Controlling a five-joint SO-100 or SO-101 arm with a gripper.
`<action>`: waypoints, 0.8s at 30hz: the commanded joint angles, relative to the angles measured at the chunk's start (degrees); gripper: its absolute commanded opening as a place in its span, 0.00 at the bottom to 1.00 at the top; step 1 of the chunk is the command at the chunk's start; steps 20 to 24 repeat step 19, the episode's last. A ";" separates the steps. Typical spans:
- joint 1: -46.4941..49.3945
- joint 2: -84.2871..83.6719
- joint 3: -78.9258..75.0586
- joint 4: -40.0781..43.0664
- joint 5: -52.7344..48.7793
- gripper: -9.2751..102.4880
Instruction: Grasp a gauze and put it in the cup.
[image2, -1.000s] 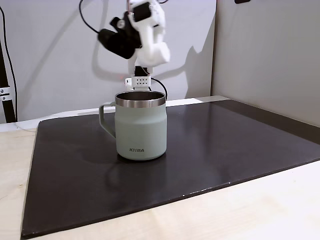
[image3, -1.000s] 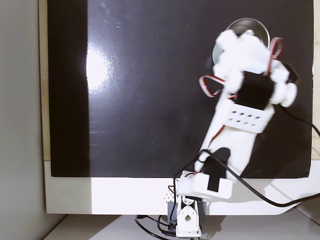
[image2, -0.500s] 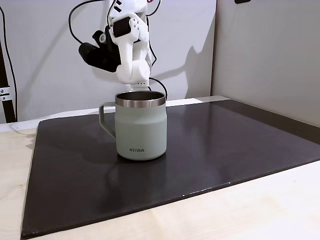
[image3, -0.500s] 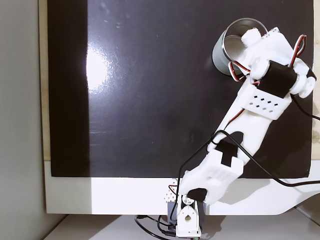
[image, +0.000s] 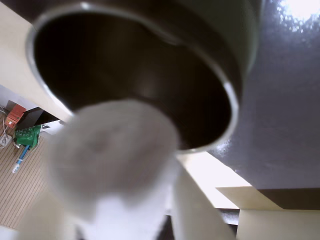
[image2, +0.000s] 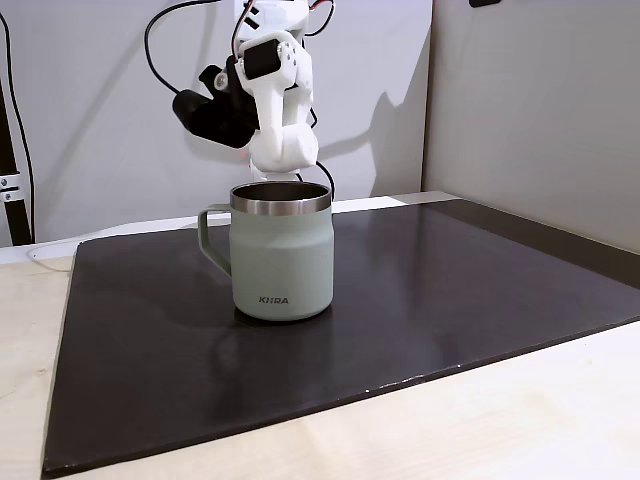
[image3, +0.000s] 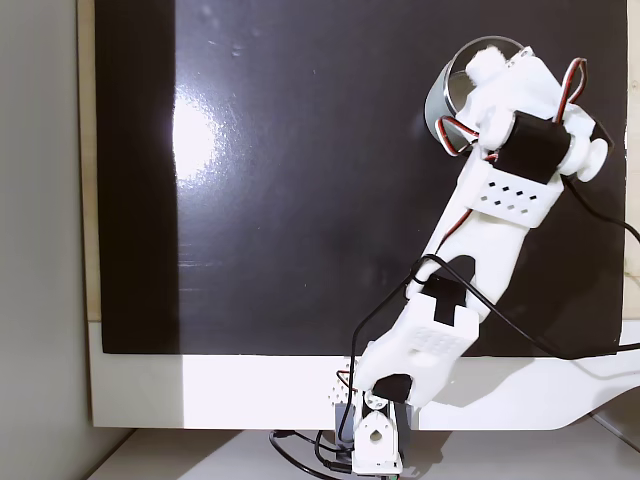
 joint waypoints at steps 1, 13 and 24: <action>0.00 0.44 -3.16 0.62 0.35 0.41; -0.44 1.85 -2.72 0.62 0.26 0.43; -0.62 2.20 -2.37 0.70 0.35 0.42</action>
